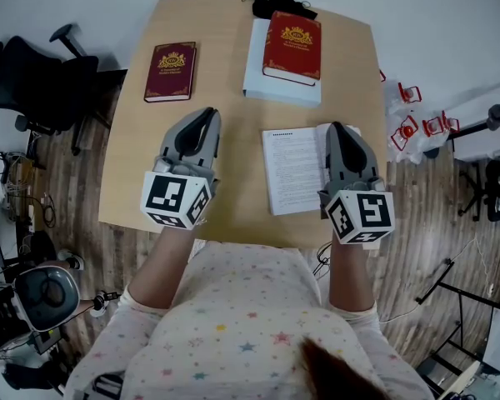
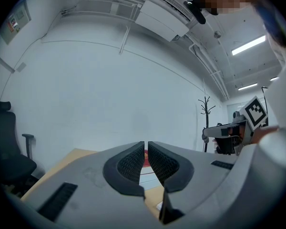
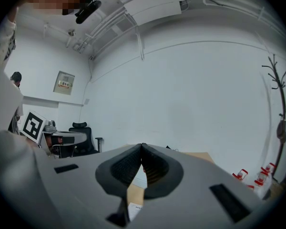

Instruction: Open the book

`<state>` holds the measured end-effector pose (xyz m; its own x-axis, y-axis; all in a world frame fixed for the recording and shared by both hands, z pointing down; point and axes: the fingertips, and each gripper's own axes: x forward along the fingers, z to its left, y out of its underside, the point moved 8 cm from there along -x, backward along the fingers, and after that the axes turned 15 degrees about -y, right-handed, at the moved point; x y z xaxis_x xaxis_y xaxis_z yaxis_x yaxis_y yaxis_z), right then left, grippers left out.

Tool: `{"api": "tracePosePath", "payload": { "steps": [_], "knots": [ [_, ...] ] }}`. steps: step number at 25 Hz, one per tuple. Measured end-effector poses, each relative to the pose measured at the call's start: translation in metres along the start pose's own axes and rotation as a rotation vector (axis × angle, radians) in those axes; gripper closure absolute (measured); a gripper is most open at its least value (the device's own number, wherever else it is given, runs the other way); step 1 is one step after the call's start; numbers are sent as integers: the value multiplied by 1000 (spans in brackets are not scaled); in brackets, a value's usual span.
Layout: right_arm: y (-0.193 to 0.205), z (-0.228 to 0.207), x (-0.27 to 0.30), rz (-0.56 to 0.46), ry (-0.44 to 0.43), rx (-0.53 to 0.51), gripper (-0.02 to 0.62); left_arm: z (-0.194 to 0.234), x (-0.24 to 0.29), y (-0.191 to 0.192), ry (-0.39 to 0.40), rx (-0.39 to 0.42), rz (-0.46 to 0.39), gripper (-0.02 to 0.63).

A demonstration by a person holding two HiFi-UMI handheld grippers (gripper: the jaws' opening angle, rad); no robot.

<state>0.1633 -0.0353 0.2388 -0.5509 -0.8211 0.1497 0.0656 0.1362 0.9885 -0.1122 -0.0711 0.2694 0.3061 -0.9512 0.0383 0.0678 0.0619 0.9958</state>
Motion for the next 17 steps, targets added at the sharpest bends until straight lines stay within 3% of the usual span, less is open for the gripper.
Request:
{"api": "tracePosePath", "payload": {
  "steps": [17],
  "knots": [
    [3, 1, -5, -7, 16, 7, 594, 0, -4, 3, -5, 4, 1, 575]
  ]
}}
